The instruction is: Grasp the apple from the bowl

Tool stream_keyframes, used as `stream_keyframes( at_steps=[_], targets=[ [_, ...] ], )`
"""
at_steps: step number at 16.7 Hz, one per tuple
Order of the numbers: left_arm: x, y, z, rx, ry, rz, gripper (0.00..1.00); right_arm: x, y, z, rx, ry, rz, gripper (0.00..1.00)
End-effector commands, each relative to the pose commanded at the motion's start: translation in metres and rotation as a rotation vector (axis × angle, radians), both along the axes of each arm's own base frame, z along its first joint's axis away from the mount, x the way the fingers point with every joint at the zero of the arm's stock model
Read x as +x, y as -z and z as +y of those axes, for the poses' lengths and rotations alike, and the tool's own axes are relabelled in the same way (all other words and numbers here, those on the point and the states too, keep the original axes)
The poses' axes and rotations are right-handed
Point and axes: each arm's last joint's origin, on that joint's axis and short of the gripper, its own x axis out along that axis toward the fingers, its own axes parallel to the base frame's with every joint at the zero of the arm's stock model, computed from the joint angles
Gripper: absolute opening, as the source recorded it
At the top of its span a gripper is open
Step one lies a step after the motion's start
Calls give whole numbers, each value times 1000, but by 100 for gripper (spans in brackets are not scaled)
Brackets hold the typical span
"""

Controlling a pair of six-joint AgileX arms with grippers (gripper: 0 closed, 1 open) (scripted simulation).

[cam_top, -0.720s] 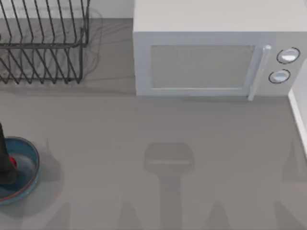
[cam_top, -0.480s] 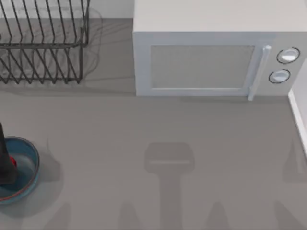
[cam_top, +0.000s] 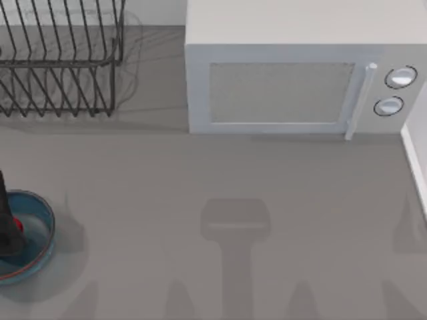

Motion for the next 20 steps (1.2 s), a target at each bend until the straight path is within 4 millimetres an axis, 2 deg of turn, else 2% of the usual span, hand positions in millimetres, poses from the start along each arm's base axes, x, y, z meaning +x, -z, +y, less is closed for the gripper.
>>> stream_keyframes(
  at_steps=[13, 16, 20],
  targets=[
    [0, -2, 0, 1, -1, 12, 100, 0, 0, 0, 0, 0, 0, 100],
    [2, -14, 1, 7, -5, 107, 100, 0, 0, 0, 0, 0, 0, 100],
    [16, -39, 2, 18, -12, 372, 100, 0, 0, 0, 0, 0, 0, 100]
  ],
)
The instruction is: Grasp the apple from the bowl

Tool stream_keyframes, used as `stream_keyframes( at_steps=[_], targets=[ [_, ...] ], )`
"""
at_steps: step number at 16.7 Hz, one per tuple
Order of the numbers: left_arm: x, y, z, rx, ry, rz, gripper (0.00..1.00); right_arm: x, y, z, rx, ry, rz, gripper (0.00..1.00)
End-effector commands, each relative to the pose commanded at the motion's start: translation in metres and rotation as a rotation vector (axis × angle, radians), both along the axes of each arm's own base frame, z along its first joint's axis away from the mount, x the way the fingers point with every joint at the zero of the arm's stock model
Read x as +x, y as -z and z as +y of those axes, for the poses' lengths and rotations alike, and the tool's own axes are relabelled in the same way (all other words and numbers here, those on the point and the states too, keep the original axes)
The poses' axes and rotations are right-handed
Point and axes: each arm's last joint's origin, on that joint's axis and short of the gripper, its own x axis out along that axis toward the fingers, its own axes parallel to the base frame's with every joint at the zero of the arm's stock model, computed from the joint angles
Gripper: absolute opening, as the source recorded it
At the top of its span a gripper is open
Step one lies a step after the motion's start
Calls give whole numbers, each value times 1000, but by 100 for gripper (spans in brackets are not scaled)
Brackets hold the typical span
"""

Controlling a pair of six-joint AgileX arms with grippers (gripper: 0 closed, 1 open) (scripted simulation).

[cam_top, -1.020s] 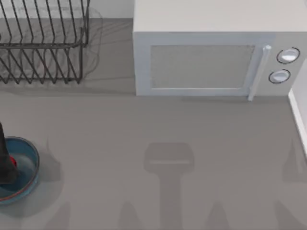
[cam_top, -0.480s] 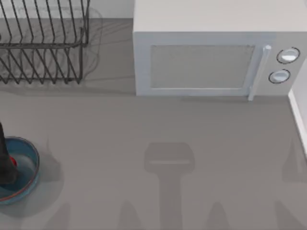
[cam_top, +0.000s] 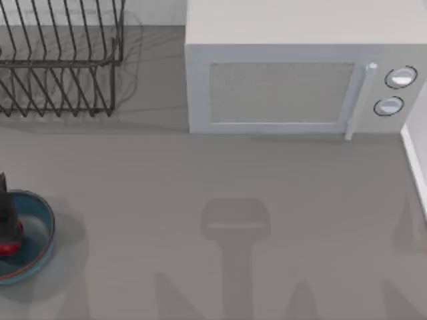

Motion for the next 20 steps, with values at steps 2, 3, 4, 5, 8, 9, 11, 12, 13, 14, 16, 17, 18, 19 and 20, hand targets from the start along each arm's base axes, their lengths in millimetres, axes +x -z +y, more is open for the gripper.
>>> stream_keyframes(
  at_steps=[2, 3, 4, 5, 8, 9, 11, 12, 13, 14, 16, 17, 18, 19, 20],
  targets=[
    [15, -12, 1, 5, -3, 175, 100, 0, 0, 0, 0, 0, 0, 100],
    [24, -17, 2, 6, -4, 268, 100, 0, 0, 0, 0, 0, 0, 100],
    [35, -21, 3, 7, -4, 363, 100, 0, 0, 0, 0, 0, 0, 100],
    [46, -23, 4, 8, -4, 459, 100, 0, 0, 0, 0, 0, 0, 100],
    [84, -24, 8, 6, -1, 738, 100, 0, 0, 0, 0, 0, 0, 100],
    [96, -22, 10, 4, 1, 823, 100, 0, 0, 0, 0, 0, 0, 100],
    [118, -15, 13, -1, 5, 974, 100, 0, 0, 0, 0, 0, 0, 100],
    [127, -11, 14, -3, 7, 1037, 100, 0, 0, 0, 0, 0, 0, 100],
    [135, -8, 15, -5, 8, 1090, 100, 0, 0, 0, 0, 0, 0, 100],
    [141, -5, 16, -7, 10, 1132, 100, 0, 0, 0, 0, 0, 0, 100],
    [149, -1, 17, -10, 12, 1186, 100, 0, 0, 0, 0, 0, 0, 100],
    [150, 0, 17, -11, 13, 1197, 100, 0, 0, 0, 0, 0, 0, 100],
    [151, 0, 17, -11, 13, 1199, 100, 0, 0, 0, 0, 0, 0, 100],
    [151, 0, 17, -11, 13, 1199, 100, 0, 0, 0, 0, 0, 0, 100],
    [151, 0, 17, -11, 13, 1199, 100, 0, 0, 0, 0, 0, 0, 100]
  ],
)
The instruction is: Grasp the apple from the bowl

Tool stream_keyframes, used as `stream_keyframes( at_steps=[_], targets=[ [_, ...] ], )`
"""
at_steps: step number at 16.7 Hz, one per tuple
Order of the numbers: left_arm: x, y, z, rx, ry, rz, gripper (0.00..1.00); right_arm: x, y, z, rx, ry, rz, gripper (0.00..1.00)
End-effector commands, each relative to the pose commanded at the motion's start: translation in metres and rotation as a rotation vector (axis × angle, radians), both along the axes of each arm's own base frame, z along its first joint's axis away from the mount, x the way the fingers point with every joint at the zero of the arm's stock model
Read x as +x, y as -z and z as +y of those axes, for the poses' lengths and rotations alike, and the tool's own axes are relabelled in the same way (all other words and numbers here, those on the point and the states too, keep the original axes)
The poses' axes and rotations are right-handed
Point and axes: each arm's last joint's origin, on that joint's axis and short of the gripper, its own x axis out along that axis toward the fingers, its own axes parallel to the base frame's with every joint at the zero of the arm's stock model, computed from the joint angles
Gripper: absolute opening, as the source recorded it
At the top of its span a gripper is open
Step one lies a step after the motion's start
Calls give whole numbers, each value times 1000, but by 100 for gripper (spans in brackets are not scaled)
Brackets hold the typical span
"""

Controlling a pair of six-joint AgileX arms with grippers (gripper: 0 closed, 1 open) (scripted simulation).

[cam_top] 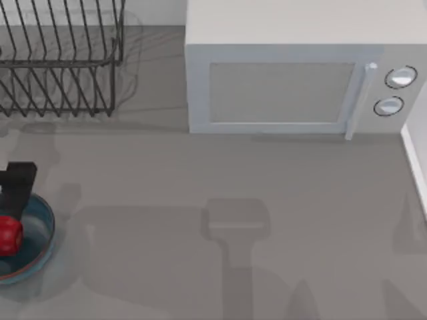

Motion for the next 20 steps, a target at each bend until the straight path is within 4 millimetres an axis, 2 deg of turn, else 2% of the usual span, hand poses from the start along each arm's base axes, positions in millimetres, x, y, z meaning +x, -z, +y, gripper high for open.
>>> stream_keyframes(
  at_steps=[2, 4, 9, 13, 18, 20],
  targets=[
    [0, 1, -1, 0, 4, -2, 100, 0, 0, 0, 0, 0, 0, 100],
    [1, 11, -1, 0, 4, 4, 100, 0, 0, 0, 0, 0, 0, 100],
    [7, 65, 0, 1, 2, -13, 100, 0, 0, 0, 0, 0, 0, 100],
    [1, 102, 0, 0, 0, -5, 100, 0, 0, 0, 0, 0, 0, 100],
    [0, 107, 0, 0, 0, 0, 100, 0, 0, 0, 0, 0, 0, 100],
    [0, 107, 0, 0, 0, 0, 85, 0, 0, 0, 0, 0, 0, 100]
  ],
)
